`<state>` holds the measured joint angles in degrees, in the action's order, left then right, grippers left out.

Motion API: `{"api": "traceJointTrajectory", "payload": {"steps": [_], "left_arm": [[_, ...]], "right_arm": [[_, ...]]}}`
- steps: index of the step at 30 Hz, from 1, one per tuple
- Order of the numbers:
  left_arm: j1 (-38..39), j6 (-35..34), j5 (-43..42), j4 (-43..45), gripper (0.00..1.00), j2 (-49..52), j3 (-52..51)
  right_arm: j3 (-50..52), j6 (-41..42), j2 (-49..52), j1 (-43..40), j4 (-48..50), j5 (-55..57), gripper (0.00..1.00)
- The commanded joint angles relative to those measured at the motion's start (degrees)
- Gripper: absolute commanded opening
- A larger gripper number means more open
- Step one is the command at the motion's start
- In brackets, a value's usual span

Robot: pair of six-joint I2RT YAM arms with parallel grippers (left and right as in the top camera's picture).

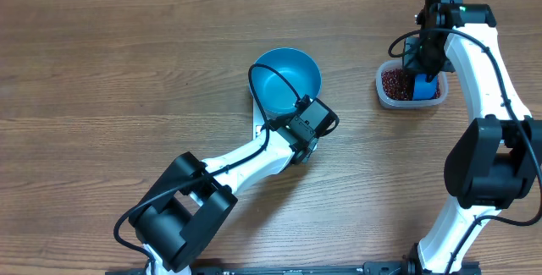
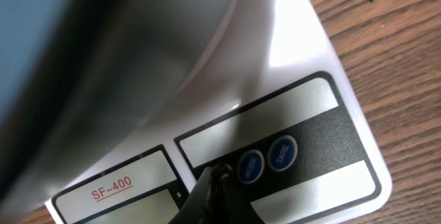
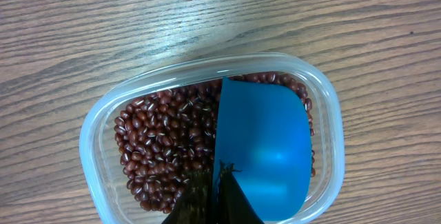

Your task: Scoop item into bowl and weigh 150g on scale

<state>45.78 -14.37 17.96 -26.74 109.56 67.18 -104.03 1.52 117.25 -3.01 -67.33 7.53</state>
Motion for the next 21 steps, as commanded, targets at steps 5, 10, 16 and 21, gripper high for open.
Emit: {"api": "traceJointTrajectory", "payload": {"steps": [5, 10, 16, 21], "left_arm": [[0.1, 1.1, 0.2, 0.0, 0.04, 1.6, -0.7], [-0.4, 1.0, 0.0, 0.1, 0.04, 1.7, -0.7], [-0.1, 1.1, 0.3, 0.0, 0.04, 1.3, -0.5], [0.0, 1.0, 0.6, -0.2, 0.04, -2.4, -0.5]], "right_arm": [[1.8, 0.0, 2.7, -1.4, 0.7, 1.2, 0.04], [1.8, 0.0, 2.7, -1.4, 0.7, 1.2, 0.04], [1.8, 0.0, 2.7, -1.4, 0.7, 1.2, 0.04], [1.8, 0.0, 2.7, -1.4, 0.9, 1.2, 0.04]]}}
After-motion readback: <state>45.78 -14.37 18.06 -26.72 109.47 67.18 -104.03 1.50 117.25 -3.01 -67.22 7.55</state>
